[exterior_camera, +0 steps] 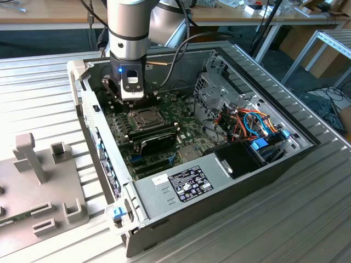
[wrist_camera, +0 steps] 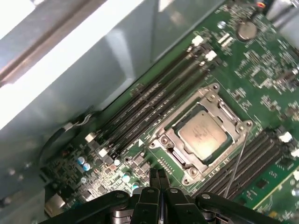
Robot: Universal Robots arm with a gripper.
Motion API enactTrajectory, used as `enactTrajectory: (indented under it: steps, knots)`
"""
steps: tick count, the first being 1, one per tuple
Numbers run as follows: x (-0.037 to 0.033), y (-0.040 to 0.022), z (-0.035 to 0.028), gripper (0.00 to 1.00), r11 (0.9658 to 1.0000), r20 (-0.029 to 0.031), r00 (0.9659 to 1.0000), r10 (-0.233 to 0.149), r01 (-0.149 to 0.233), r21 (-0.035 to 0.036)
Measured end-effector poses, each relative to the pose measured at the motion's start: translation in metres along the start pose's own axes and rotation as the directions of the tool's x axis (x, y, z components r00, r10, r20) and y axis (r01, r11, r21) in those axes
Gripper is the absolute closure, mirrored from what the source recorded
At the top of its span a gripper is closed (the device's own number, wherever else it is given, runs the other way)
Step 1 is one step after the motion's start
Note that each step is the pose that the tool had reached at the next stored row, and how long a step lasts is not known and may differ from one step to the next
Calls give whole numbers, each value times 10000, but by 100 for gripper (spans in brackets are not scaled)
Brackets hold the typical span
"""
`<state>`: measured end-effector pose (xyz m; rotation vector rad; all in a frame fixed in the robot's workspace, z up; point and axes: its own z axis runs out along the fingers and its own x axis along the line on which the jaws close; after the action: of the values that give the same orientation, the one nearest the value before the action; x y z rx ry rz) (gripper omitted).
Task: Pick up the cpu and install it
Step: 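Install the first cpu locking lever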
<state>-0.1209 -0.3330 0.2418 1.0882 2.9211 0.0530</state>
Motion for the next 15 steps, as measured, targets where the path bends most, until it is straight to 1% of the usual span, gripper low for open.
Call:
enactTrajectory:
  steps: [1,3,4,5,7,9,11,12,14,15]
  knots:
    - [0,0,0,89,9995,-13,9995,-316,315,-5]
    - [0,0,0,89,9976,-29,9976,-690,690,-10]
    - [0,0,0,89,9955,-40,9955,-951,951,-14]
    - [0,0,0,89,9937,-47,9936,-1124,1124,-18]
    - [0,0,1,89,9879,-64,9879,-1551,1551,-26]
    - [0,0,1,89,9807,-81,9806,-1957,1957,-35]
    - [0,0,1,89,9714,-98,9714,-2372,2372,-44]
    - [0,0,1,89,9648,-108,9647,-2630,2629,-51]
    - [0,0,1,89,9537,-123,9537,-3006,3006,-63]
    - [0,0,1,89,9448,-135,9447,-3276,3275,-72]
